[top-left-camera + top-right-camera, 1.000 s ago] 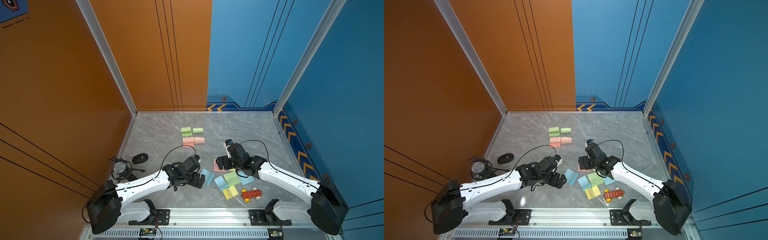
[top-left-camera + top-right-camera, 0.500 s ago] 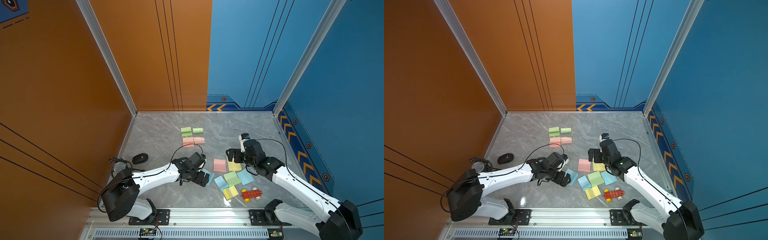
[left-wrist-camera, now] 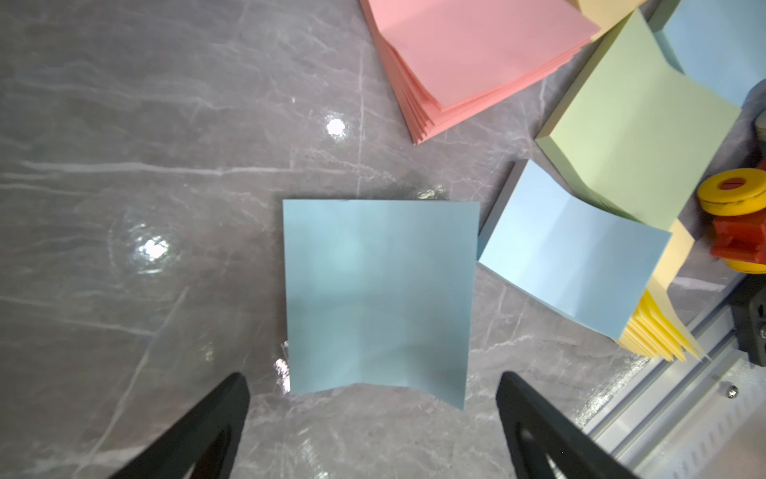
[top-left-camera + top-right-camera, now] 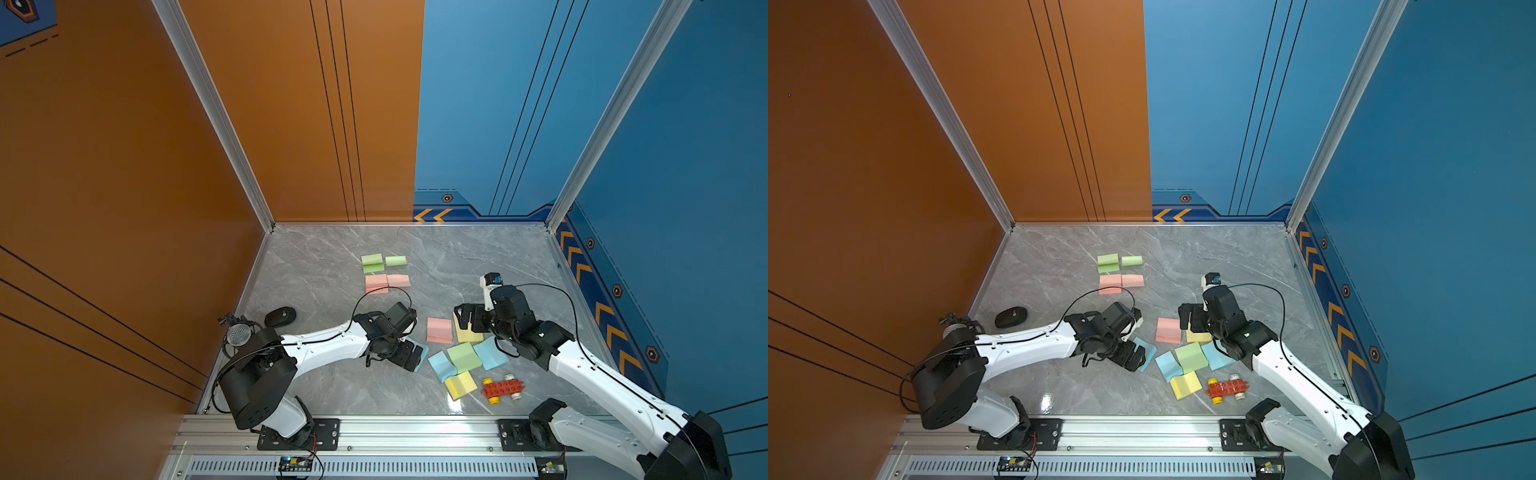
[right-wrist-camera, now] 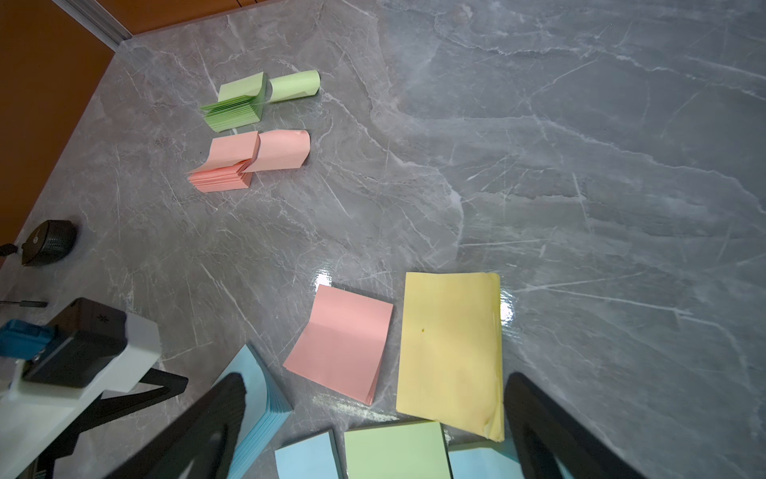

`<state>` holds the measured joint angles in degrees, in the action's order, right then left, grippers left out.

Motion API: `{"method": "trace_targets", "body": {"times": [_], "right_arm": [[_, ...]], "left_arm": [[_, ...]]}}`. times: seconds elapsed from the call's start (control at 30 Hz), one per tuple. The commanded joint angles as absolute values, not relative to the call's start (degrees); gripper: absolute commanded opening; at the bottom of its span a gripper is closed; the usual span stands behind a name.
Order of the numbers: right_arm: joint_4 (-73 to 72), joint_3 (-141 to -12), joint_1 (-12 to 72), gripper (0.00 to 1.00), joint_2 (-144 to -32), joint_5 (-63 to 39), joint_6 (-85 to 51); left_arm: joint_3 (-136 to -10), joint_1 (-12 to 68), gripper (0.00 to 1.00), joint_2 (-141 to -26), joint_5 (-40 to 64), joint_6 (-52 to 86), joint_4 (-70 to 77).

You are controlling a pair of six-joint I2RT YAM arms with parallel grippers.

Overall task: Tear off pages from different memo pads
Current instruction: Pick up the memo pad from the center of the board.

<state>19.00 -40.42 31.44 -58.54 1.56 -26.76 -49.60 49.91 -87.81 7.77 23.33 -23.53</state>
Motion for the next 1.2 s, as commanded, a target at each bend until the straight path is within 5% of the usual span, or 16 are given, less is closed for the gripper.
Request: {"method": "trace_targets", "body": {"times": [0.0, 1.0, 1.17], "right_arm": [[20.1, -39.8, 31.2, 1.00, -58.1, 0.9, -25.6], [19.8, -39.7, 31.5, 0.97, -59.7, 0.8, -25.0], [19.8, -40.5, 31.7, 0.96, -60.2, 0.1, -23.3]], "left_arm": [[-50.7, 49.5, 0.96, -88.7, 8.0, 22.5, -24.0], [-51.4, 49.6, 0.87, -90.0, 5.9, 22.8, -24.0], [-50.9, 49.1, 0.79, -89.1, 5.3, 22.8, -24.1]]}}
